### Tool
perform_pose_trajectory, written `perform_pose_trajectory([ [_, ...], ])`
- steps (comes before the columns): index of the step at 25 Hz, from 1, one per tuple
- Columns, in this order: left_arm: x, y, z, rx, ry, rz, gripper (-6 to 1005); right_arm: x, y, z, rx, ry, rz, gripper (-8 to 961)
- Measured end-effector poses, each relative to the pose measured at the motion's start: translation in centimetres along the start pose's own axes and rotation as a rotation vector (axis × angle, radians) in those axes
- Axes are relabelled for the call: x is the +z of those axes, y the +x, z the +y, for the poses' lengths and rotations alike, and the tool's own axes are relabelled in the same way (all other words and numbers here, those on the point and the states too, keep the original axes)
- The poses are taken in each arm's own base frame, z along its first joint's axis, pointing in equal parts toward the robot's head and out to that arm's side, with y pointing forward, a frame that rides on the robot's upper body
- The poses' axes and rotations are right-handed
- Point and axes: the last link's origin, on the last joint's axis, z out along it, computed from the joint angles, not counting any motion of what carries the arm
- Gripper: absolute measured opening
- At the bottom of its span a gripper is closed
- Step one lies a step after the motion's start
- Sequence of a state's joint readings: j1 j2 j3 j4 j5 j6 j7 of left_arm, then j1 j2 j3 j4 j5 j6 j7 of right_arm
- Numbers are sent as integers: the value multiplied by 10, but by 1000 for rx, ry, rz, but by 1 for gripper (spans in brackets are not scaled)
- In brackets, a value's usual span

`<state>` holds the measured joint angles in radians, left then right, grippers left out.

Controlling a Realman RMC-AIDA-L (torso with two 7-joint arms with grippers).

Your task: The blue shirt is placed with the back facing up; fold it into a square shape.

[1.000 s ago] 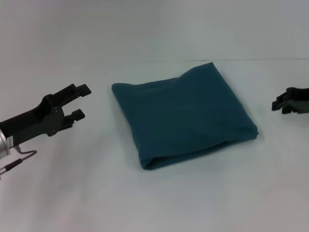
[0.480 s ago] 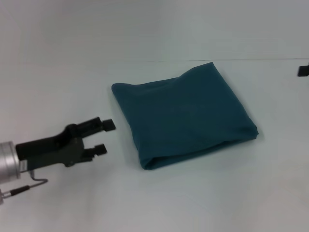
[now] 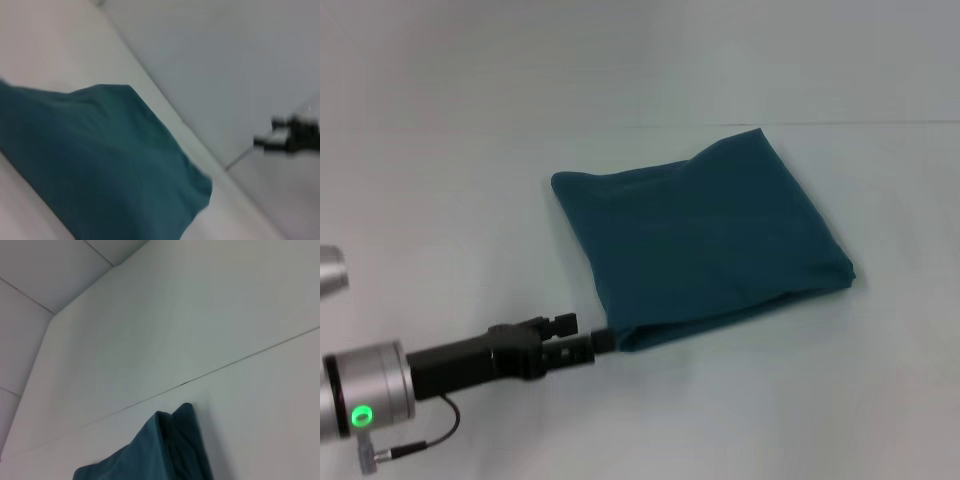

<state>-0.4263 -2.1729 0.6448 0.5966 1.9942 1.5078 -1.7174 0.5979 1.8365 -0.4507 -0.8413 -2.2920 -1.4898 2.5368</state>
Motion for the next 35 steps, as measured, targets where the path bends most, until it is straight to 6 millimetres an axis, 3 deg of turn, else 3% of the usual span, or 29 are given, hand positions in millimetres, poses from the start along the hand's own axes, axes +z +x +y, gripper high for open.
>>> perform_pose_trajectory([
  [6,-7,-18,-6,145,38,58,933,-3,0,0,23,-11,-8,899],
  [19,-9,-2,2,153,-23,-16,933,-3,0,1,51,-27,-11,899],
  [23,-13,17,2,-154,-33,-76,933,-3,0,1,53,-27,-10,899],
  [28,-9,21,-1,-620,4,-85,933,-4,0,0,55,-26,-10,899],
  [35,20,12,-9,-841,42,-33,932,-5,0,3,50,-51,-15,899],
])
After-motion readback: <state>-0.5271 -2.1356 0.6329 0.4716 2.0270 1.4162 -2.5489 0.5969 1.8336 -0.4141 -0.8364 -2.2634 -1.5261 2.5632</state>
